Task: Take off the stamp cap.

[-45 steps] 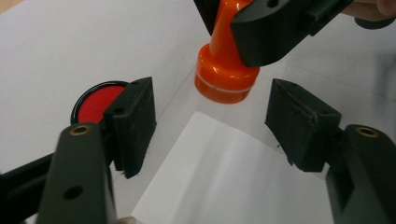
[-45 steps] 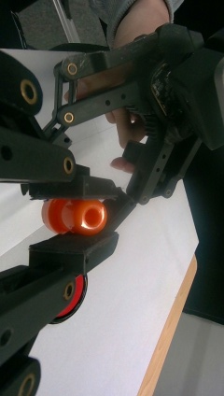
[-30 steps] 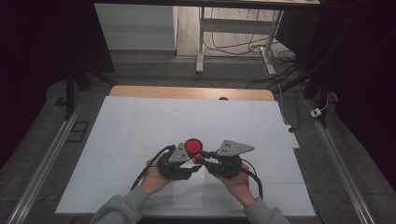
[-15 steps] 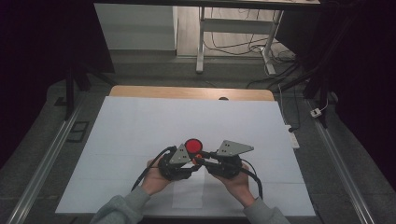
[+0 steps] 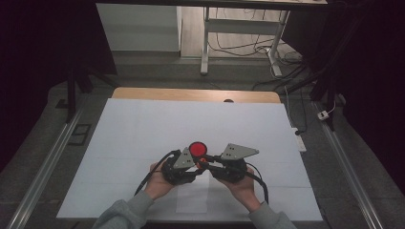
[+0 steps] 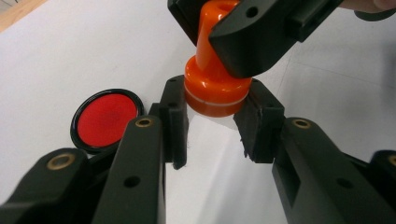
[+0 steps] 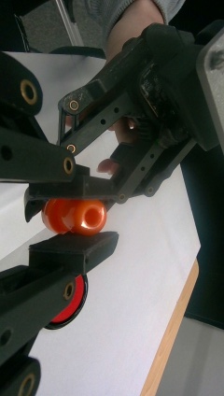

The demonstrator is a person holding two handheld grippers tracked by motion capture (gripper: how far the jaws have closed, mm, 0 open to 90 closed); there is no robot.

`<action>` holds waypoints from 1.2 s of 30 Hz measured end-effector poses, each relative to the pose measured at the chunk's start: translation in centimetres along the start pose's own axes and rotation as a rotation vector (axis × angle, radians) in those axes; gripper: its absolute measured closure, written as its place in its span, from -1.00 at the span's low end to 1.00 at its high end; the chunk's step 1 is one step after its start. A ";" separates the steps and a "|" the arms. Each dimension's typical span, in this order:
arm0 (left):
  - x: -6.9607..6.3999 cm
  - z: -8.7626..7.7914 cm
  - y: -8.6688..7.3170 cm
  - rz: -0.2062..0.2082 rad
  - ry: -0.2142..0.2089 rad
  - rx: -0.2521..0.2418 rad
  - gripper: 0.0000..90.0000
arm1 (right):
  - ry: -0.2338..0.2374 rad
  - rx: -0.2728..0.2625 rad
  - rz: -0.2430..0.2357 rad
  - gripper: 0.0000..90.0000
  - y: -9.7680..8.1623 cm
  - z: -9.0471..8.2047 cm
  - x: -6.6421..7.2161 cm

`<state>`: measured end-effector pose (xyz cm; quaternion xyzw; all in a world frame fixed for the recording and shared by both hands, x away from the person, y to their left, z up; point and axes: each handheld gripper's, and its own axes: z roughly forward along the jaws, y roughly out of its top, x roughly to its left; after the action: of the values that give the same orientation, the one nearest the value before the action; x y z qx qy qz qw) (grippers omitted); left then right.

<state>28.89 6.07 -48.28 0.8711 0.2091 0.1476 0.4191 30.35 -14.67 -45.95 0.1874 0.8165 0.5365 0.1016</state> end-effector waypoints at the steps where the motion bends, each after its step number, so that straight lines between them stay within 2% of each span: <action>1: 0.0 0.0 0.0 0.003 0.000 0.001 0.43 | -0.001 0.001 -0.001 0.60 0.0 0.0 0.0; 22: -0.2 0.1 -0.2 0.031 0.028 0.030 0.44 | -0.013 0.014 -0.008 0.60 -0.1 0.3 0.3; 36: -0.1 0.1 -0.2 0.028 0.021 0.031 0.44 | -0.019 0.014 -0.012 0.61 -0.1 0.3 0.3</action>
<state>28.79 6.03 -48.55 0.8789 0.2033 0.1593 0.4010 30.14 -14.29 -46.19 0.1885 0.8202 0.5285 0.1114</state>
